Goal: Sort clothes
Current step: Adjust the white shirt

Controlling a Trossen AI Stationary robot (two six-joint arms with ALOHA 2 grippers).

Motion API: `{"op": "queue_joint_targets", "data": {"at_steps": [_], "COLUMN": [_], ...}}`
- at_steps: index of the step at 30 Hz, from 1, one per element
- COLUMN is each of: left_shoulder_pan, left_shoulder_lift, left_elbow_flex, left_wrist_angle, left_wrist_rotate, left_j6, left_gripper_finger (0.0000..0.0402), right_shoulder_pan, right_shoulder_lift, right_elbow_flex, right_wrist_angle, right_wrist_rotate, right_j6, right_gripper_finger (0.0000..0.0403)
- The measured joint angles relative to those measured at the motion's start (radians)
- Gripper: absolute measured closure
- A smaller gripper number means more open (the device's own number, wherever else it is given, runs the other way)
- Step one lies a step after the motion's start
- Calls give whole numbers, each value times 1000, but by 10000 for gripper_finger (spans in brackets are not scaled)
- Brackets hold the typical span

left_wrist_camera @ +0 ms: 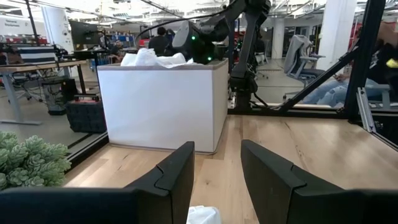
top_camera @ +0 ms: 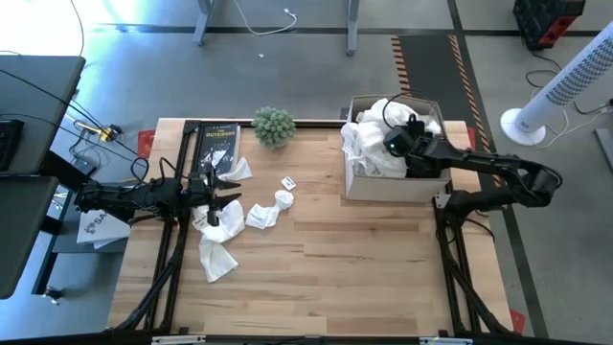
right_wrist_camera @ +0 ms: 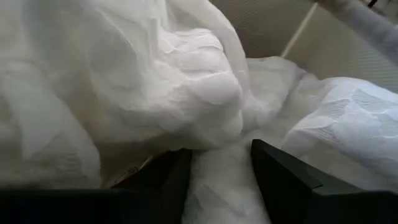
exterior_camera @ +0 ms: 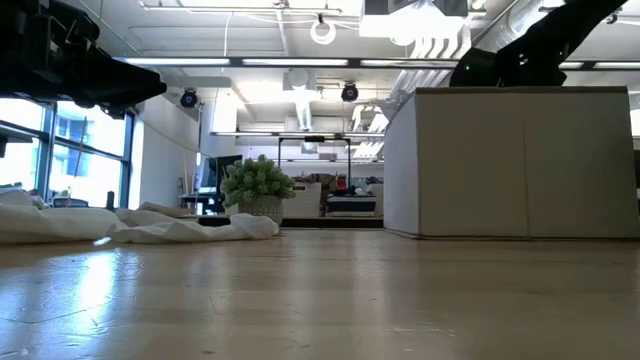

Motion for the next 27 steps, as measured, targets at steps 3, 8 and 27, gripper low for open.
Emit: {"op": "queue_joint_targets", "data": {"at_steps": [3, 8, 27], "left_shoulder_pan": [0, 0, 0], "left_shoulder_lift": [0, 0, 0], "left_elbow_flex": [0, 0, 0], "left_wrist_angle": [0, 0, 0], "left_wrist_rotate": [0, 0, 0], "left_j6": [0, 0, 0], "left_gripper_finger": [271, 271, 271], "right_shoulder_pan": [-2, 40, 286], "right_shoulder_lift": [5, -34, -6], "right_elbow_flex": [-1, 141, 340], "right_wrist_angle": [15, -200, 255], "right_wrist_rotate": [-30, -116, -615], "right_j6": [-32, -96, -440], "right_gripper_finger": [232, 232, 231]}}
